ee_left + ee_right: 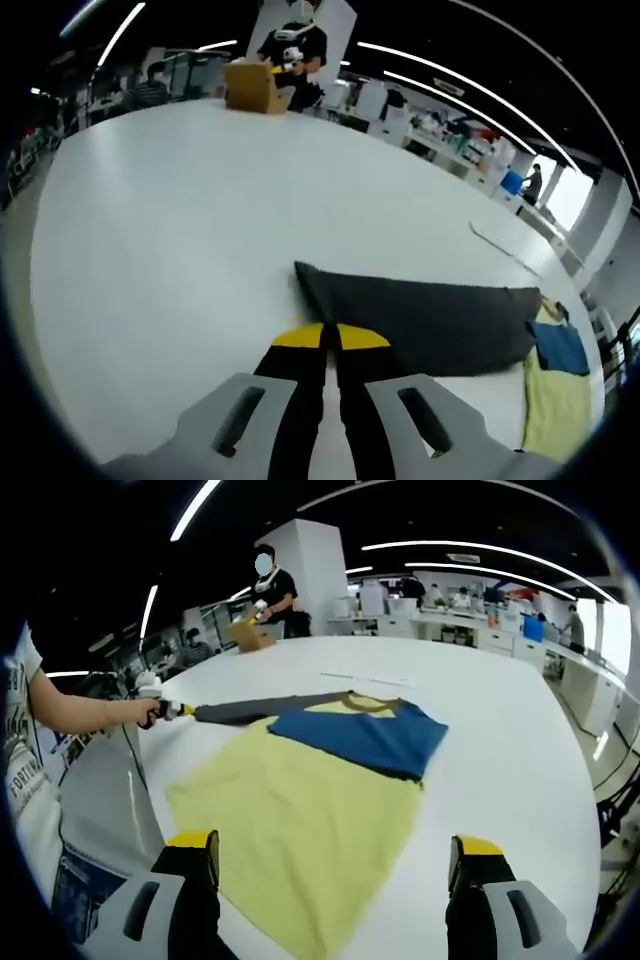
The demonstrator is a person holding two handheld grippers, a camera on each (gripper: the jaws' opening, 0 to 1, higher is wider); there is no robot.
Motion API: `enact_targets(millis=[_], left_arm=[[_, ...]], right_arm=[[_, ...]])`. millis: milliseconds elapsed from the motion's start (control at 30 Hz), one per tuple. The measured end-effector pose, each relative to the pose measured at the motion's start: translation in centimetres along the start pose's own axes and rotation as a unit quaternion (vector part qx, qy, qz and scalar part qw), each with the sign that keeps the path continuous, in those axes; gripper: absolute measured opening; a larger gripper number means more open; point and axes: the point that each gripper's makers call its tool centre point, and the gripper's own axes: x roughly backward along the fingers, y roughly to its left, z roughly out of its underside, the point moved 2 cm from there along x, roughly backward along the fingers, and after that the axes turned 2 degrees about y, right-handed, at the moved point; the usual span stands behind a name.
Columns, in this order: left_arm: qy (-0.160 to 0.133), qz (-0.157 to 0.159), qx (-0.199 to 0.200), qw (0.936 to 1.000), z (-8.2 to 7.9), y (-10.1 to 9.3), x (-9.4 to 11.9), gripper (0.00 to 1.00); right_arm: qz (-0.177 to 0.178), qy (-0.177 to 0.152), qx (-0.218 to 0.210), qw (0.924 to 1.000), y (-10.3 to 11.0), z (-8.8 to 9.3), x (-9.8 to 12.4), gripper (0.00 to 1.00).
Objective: Fold the garment on the visible template until the final outline fits inside the template.
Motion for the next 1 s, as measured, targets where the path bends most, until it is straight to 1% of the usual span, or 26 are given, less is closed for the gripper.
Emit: enact_targets(millis=[67, 333, 500, 733, 800, 833, 1000], left_arm=[[-0.002, 0.007, -0.032, 0.9994, -0.4, -0.7, 0.1, 0.00], [-0.010, 0.046, -0.060, 0.9971, -1.2, -3.3, 0.5, 0.00], [-0.017, 0.071, -0.065, 0.9952, -1.8, -4.9, 0.7, 0.00], [-0.024, 0.105, -0.097, 0.9894, -2.3, -7.8, 1.3, 0.00], [-0.023, 0.112, -0.100, 0.9883, -2.3, -8.5, 1.4, 0.00], [-0.024, 0.122, -0.104, 0.9868, -2.3, -9.1, 1.5, 0.00], [-0.024, 0.141, -0.113, 0.9833, -2.3, -10.8, 1.7, 0.00]], right_arm=[[0.000, 0.000, 0.001, 1.0000, 0.0, 0.0, 0.0, 0.94], [-0.008, 0.000, 0.001, 1.0000, 0.6, 0.3, 0.0, 0.94], [-0.014, 0.002, 0.003, 0.9999, 0.9, 0.5, 0.0, 0.95], [-0.017, 0.005, 0.006, 0.9998, 1.1, 0.6, -0.1, 0.94], [-0.019, 0.006, 0.007, 0.9998, 1.2, 0.6, -0.1, 0.94], [-0.021, 0.005, 0.008, 0.9997, 1.3, 0.6, -0.2, 0.95], [-0.028, 0.002, 0.010, 0.9996, 1.6, 0.5, -0.3, 0.95]])
